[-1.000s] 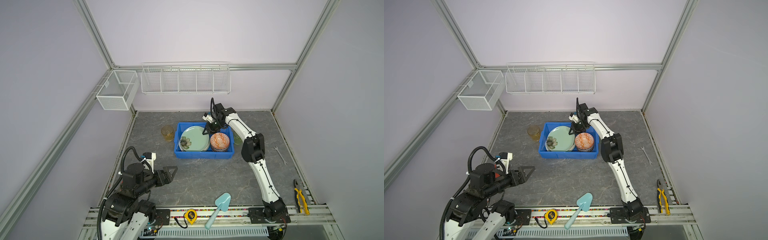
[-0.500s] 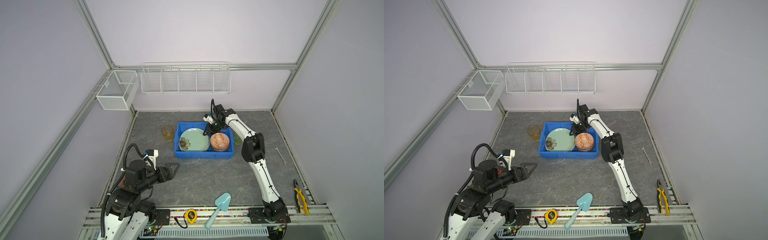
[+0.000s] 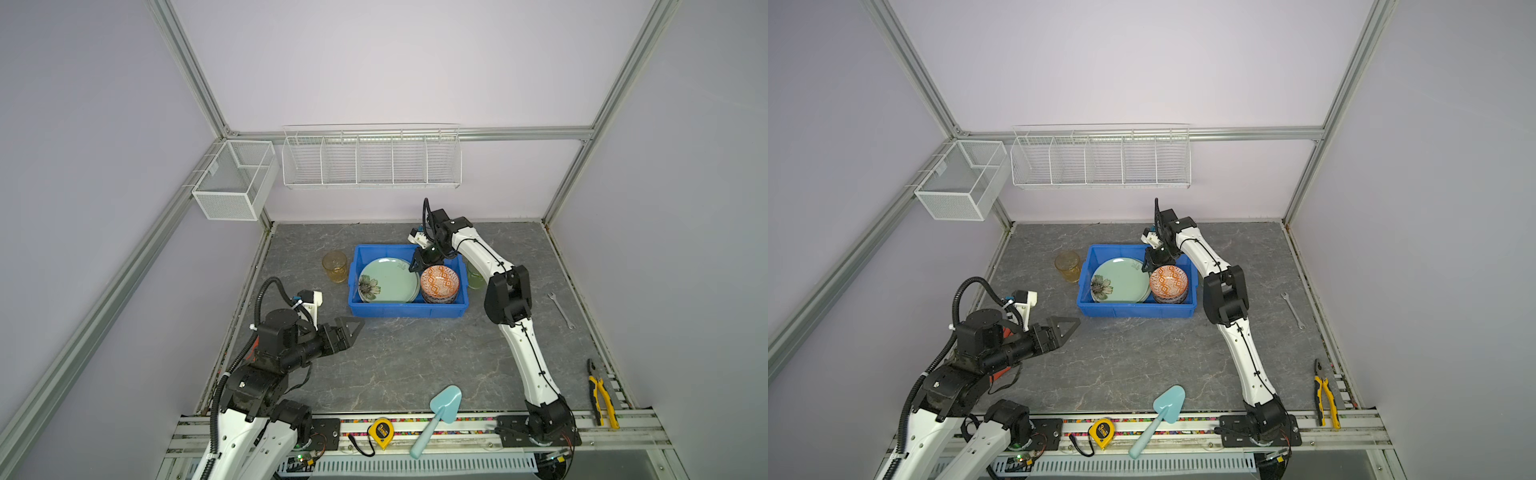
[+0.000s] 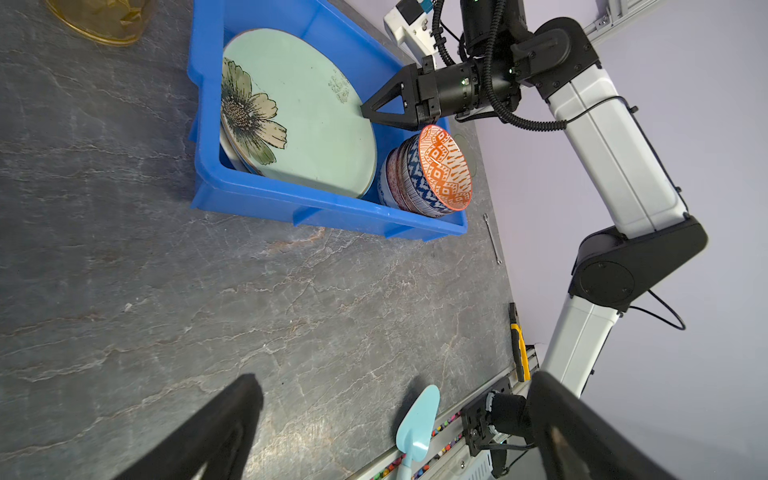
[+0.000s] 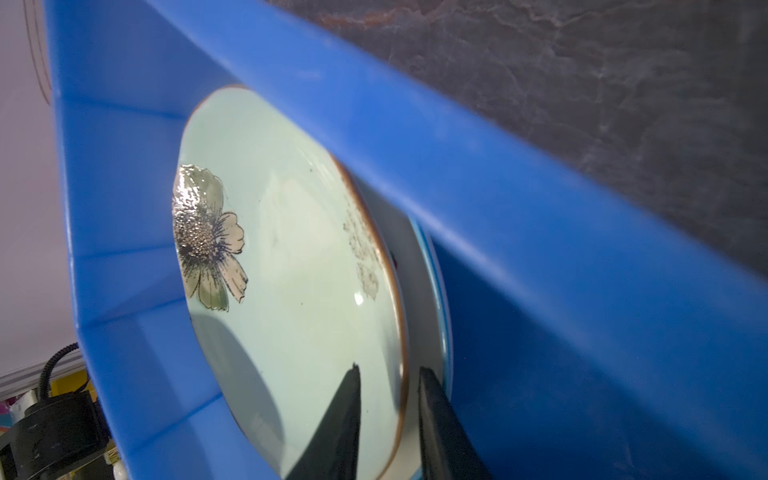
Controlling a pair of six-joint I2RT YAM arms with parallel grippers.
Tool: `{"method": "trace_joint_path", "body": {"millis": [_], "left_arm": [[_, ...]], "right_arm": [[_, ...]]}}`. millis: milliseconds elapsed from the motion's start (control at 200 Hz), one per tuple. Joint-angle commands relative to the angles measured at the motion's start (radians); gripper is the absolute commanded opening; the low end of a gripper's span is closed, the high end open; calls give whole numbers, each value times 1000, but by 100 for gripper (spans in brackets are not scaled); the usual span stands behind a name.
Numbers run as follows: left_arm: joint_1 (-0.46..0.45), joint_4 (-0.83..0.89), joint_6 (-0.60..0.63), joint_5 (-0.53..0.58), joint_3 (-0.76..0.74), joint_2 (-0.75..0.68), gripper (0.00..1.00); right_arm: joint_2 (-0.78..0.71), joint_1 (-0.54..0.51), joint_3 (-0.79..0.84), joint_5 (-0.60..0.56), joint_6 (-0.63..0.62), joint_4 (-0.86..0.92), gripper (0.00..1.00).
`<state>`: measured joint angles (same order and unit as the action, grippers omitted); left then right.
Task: Place the mixed dishes into the plastic bin
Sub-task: 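Open the right gripper and lift it out while the left moves toward the yellow glass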
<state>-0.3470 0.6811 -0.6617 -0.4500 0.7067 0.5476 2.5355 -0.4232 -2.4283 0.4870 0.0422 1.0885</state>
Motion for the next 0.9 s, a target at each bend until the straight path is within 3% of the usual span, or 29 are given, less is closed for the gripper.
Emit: {"method": "trace_joint_path", "body": {"millis": [0, 320, 575, 700, 765, 785, 895], "left_arm": [[3, -60, -10, 6, -5, 31, 100], [3, -90, -12, 90, 43, 164, 100], [3, -149, 5, 118, 96, 269, 100], [3, -131, 24, 127, 135, 343, 100], [3, -116, 44, 137, 157, 375, 100], [4, -110, 50, 142, 164, 384, 100], [4, -77, 85, 179, 209, 431, 100]], "right_arm": [[-149, 14, 15, -41, -36, 28, 30], [-443, 25, 186, -95, 30, -4, 34], [-733, 25, 536, -127, 102, -123, 37], [-844, 25, 691, -145, 163, -178, 60], [-884, 25, 751, -141, 181, -176, 99], [-896, 25, 770, -141, 186, -178, 89], [-978, 25, 886, -147, 216, -207, 88]]}}
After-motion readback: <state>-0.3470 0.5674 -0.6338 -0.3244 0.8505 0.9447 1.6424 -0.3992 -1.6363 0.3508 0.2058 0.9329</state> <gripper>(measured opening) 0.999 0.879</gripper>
